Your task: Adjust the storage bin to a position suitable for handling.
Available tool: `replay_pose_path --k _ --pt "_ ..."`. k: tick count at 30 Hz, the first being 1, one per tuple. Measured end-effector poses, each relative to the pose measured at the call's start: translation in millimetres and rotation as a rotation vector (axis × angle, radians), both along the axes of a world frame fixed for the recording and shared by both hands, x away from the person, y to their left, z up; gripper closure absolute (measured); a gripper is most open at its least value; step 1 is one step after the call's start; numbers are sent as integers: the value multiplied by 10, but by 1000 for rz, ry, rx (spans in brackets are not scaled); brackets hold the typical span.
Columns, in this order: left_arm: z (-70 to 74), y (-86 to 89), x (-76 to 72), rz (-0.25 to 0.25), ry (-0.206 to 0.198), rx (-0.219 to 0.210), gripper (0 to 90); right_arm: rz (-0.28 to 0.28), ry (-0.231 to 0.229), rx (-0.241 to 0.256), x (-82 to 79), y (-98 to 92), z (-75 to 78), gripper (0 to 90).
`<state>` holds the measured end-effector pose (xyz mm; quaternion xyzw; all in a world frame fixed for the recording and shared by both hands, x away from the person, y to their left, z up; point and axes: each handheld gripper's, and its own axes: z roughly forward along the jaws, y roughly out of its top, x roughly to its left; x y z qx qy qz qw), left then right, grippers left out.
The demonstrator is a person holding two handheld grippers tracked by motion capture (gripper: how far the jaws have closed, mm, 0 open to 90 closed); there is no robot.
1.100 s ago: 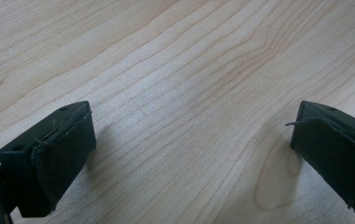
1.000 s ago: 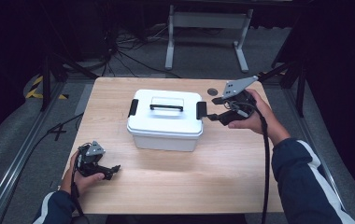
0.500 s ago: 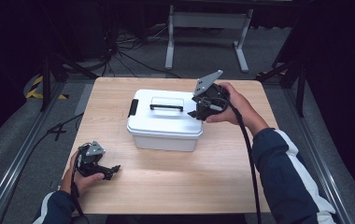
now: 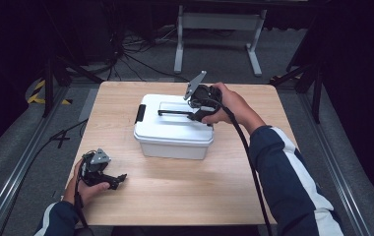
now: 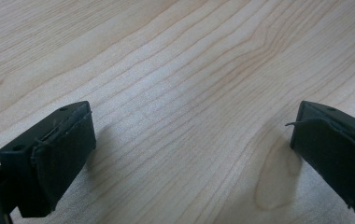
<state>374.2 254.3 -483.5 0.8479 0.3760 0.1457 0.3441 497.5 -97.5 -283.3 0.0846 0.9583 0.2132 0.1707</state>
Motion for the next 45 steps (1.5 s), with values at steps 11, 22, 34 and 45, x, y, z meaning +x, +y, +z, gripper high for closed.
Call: replay_pose_path --k 11,22,34,45 --pt "1 1 1 -2 1 1 5 13 78 -13 112 105 -90 729" --pt "2 1 2 -3 1 2 5 3 20 -76 66 168 -67 829" --pt "3 2 2 -3 3 3 5 30 -48 -30 27 179 18 834" --pt "3 1 1 -3 3 1 5 52 -82 17 -25 140 135 843"
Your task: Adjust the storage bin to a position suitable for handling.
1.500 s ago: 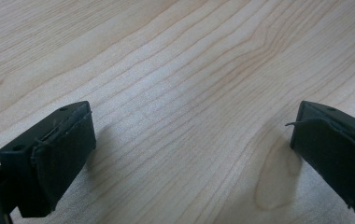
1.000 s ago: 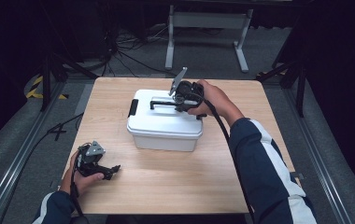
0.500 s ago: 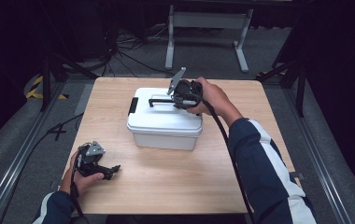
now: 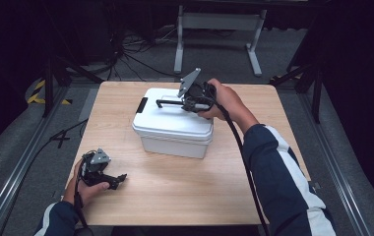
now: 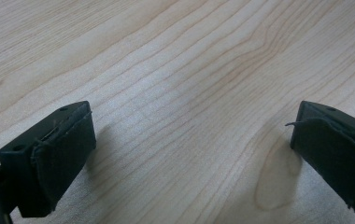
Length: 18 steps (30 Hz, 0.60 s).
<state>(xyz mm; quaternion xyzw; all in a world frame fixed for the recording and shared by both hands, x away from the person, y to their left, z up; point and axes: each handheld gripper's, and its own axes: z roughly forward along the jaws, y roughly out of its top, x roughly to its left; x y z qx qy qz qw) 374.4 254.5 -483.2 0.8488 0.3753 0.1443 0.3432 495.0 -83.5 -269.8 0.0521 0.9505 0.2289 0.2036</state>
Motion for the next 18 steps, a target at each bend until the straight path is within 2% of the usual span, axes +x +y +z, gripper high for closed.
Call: replay_pose_path --k 18 --pt "5 3 0 -3 6 3 4 2 -41 46 -111 -129 219 844"
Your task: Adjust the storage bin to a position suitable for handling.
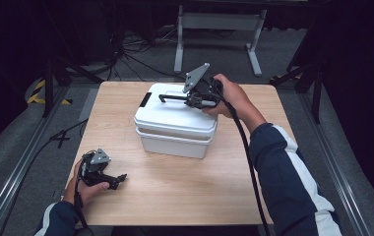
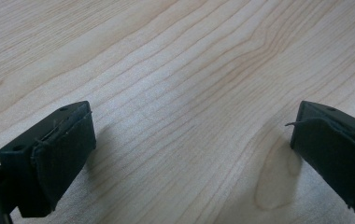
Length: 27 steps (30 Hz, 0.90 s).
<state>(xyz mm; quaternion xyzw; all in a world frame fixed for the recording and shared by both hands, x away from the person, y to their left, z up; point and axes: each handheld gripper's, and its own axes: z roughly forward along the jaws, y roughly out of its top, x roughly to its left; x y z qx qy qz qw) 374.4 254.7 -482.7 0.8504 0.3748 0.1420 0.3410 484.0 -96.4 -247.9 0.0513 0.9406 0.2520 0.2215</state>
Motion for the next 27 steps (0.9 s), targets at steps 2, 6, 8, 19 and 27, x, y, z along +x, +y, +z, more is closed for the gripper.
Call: replay_pose_path --k 2,6,8,19,27 --pt "0 0 0 0 0 0 4 -4 -1 13 -20 -22 21 844" --pt "-4 -2 -1 2 -4 -2 5 -2 -10 18 -54 -59 63 844" --pt "-5 -3 0 3 -6 -3 5 -4 -20 21 -79 -88 85 844" --pt "0 0 0 0 0 0 5 -17 -39 56 -154 -242 192 844" --pt "-1 0 0 0 -1 -1 4 -25 -64 85 -201 -457 259 844"
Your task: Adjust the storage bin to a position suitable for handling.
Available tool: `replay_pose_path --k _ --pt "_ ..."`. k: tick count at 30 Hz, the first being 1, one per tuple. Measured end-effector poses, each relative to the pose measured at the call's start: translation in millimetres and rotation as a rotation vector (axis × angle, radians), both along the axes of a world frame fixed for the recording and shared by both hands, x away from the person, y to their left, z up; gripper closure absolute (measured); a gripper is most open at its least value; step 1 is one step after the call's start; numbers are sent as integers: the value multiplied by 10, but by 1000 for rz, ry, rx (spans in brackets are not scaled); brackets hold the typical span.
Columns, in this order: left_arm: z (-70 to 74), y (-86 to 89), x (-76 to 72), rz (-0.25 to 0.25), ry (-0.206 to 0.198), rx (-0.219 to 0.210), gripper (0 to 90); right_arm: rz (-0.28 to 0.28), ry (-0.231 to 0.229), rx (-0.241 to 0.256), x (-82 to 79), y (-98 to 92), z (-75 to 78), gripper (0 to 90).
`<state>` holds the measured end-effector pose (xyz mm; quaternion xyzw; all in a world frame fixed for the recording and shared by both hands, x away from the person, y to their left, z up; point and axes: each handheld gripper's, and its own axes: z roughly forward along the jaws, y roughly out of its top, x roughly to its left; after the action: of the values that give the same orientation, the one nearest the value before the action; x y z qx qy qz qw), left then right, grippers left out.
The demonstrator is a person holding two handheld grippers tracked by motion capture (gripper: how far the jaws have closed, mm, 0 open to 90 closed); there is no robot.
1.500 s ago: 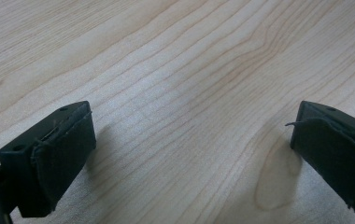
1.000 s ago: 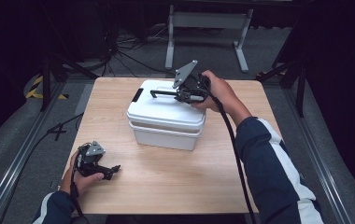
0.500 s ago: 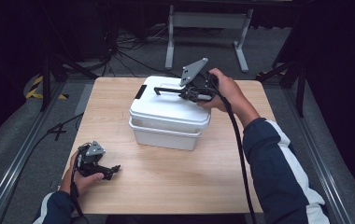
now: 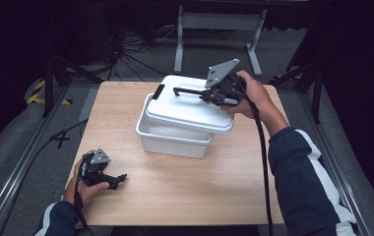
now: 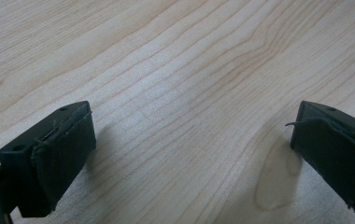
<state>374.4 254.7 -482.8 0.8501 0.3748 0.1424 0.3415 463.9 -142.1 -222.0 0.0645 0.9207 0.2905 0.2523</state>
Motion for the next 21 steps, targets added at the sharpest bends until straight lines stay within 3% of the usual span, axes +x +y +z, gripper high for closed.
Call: replay_pose_path --k 21 --pt "1 0 0 0 0 1 5 -70 -41 29 -186 -652 109 843"
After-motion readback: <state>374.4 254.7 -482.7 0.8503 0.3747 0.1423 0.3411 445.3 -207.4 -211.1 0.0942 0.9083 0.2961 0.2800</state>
